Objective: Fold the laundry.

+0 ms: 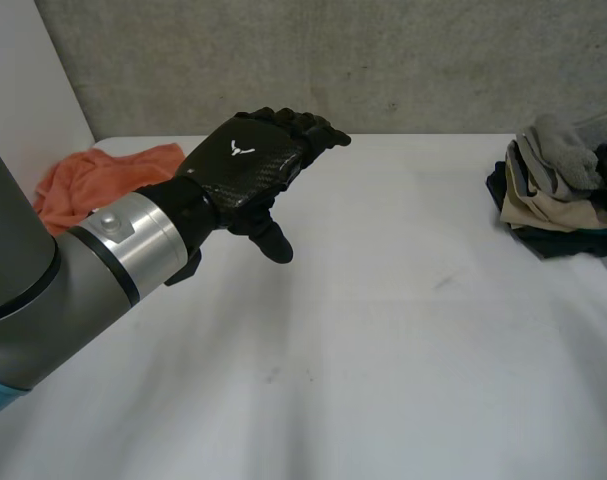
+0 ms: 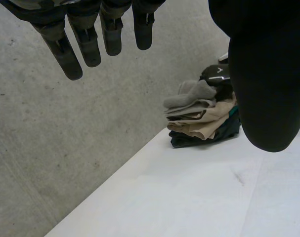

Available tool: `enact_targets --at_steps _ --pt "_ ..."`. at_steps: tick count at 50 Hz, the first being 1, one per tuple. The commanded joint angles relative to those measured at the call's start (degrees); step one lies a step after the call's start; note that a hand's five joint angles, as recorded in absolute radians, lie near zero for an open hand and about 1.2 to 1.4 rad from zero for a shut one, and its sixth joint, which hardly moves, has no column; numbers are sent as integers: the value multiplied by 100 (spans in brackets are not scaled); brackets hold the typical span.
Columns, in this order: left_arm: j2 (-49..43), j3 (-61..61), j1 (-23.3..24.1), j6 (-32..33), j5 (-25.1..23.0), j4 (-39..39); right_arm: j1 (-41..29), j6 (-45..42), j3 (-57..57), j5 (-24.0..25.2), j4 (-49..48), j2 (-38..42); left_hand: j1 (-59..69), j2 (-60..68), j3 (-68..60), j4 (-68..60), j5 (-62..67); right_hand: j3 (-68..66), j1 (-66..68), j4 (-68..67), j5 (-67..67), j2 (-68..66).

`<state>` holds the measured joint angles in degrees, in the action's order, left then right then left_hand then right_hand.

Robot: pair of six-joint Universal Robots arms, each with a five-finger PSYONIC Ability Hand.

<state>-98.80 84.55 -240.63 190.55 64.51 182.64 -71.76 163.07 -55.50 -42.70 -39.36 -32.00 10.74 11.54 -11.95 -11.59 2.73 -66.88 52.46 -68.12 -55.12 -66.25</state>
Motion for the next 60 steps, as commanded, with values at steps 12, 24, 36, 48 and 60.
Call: enact_targets --at_steps 12,24,36,48,60 --pt "62 0 25 0 0 0 39 629 -1226 -1478 1148 -2520 199 120 -79 -115 0 5688 -4246 5812 5512 5624" --pt "88 -9 25 0 9 -9 593 -107 -349 -2856 4330 -3383 199 120 -79 -115 0 5688 -4246 5812 5512 5624" --pt "273 -62 -37 -26 44 9 -671 -1225 -433 -4141 2313 -3927 183 103 -62 -98 -16 5688 -4246 5812 5512 5624" --pt "19 -413 -1213 9 1538 1308 -3114 -329 -4396 -1324 -547 -5176 14 -65 106 70 -185 5688 -4246 5812 5512 5624" --pt "-3695 -2933 -2953 2052 1248 740 -3529 -862 -4699 -1582 2079 -4403 65 -15 56 19 -134 5688 -4246 5812 5512 5624"
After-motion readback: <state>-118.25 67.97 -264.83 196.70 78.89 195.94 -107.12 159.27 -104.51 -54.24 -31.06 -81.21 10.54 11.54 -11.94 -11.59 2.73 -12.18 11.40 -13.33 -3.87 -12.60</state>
